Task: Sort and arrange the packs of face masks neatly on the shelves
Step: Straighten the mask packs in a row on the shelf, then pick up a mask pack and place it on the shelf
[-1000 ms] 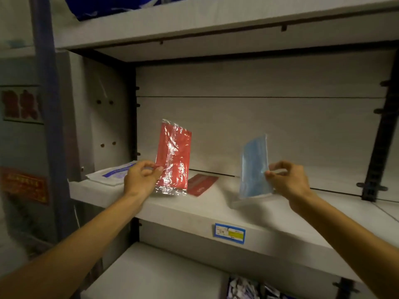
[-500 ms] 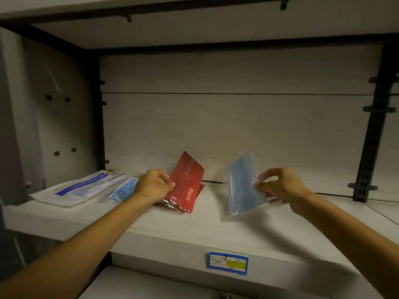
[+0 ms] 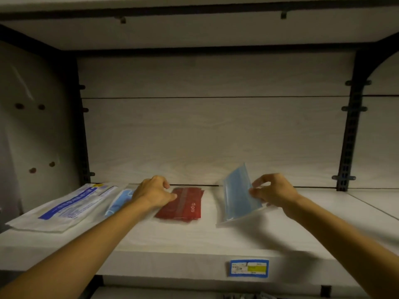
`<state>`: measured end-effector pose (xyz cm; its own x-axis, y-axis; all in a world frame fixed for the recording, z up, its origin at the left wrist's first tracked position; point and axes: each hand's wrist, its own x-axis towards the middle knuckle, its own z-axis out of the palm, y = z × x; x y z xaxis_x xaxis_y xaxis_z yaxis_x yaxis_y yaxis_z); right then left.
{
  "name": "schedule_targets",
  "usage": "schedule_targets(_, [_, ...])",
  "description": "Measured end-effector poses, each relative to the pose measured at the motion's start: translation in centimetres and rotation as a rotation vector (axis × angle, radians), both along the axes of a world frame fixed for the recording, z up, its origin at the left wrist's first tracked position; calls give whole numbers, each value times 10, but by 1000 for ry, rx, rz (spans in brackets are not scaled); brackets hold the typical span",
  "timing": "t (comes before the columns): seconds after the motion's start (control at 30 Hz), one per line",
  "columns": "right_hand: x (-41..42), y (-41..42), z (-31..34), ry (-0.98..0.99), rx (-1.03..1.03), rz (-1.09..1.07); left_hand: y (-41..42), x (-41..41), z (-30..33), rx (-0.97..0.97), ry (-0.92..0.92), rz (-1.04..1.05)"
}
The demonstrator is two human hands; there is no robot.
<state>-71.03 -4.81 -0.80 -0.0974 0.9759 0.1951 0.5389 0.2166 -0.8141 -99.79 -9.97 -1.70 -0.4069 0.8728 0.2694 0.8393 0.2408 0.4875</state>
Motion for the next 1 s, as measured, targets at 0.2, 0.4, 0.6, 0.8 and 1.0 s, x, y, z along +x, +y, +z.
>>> schedule_targets(0.2, [-13, -3, -11, -140, 59, -133, -3, -10, 1, 84, 23, -73])
schedule_targets(0.4, [-27, -9, -18, -442, 136, -242, -22, -22, 8, 151, 257, -127])
schedule_targets(0.6, [-42, -26, -18, -718, 247, -356, -57, -45, 7, 142, 307, -130])
schedule_targets(0.8, [-62, -67, -12, -736, 450, -332, -84, -48, 3, 156, 325, -203])
schedule_targets(1.0, [-49, -118, -12, -792, 568, -332, -98, -6, -9, 231, 378, -327])
